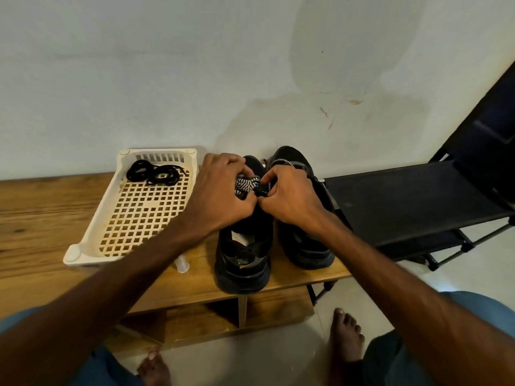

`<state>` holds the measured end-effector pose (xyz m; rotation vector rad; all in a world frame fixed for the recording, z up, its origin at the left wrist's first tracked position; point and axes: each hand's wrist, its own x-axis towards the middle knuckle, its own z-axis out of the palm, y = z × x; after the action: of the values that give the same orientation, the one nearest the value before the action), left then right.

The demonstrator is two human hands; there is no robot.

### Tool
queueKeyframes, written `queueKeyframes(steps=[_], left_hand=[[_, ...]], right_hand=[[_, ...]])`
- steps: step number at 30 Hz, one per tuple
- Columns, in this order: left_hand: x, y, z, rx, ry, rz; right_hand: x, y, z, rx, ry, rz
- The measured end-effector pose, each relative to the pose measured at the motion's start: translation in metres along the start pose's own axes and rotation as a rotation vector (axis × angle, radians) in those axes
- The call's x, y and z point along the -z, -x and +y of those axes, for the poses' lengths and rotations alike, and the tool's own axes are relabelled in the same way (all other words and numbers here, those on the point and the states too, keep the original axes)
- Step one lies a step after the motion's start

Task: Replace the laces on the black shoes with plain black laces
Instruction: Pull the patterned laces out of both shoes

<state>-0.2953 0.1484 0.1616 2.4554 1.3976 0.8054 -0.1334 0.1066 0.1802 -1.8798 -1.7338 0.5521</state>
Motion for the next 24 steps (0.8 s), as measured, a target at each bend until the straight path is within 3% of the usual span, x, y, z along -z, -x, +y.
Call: queueKeyframes(steps=[5, 9, 11, 15, 18, 20, 24], left_hand=[[-0.005, -0.003, 0.003, -0.075, -0.177, -0.012], [-0.006, -0.007, 0.004, -0.091, -0.141, -0.002], [0.0, -0.011, 0.001, -0.006, -0.005, 0.046], [0.036, -0.024, -0.029, 0.289, 0.253, 0.301], [0.045, -0.019, -0.052, 0.452, 0.234, 0.292], [0.035, -0.012, -0.05, 0.385, 0.176, 0.214], [0.012, -0.005, -0.018, 0.046, 0.104, 0.116]], right_hand=[[-0.001, -0.001, 0.001, -0.035, -0.016, 0.0], [-0.003, -0.001, 0.003, -0.051, -0.005, 0.007], [-0.005, 0.0, 0.003, -0.046, 0.012, 0.025], [-0.006, 0.0, 0.003, -0.054, 0.023, 0.054], [-0.008, 0.001, 0.001, -0.042, 0.033, 0.051], [-0.008, 0.001, 0.001, -0.04, 0.044, 0.051], [-0.007, 0.001, 0.001, -0.037, 0.047, 0.057]])
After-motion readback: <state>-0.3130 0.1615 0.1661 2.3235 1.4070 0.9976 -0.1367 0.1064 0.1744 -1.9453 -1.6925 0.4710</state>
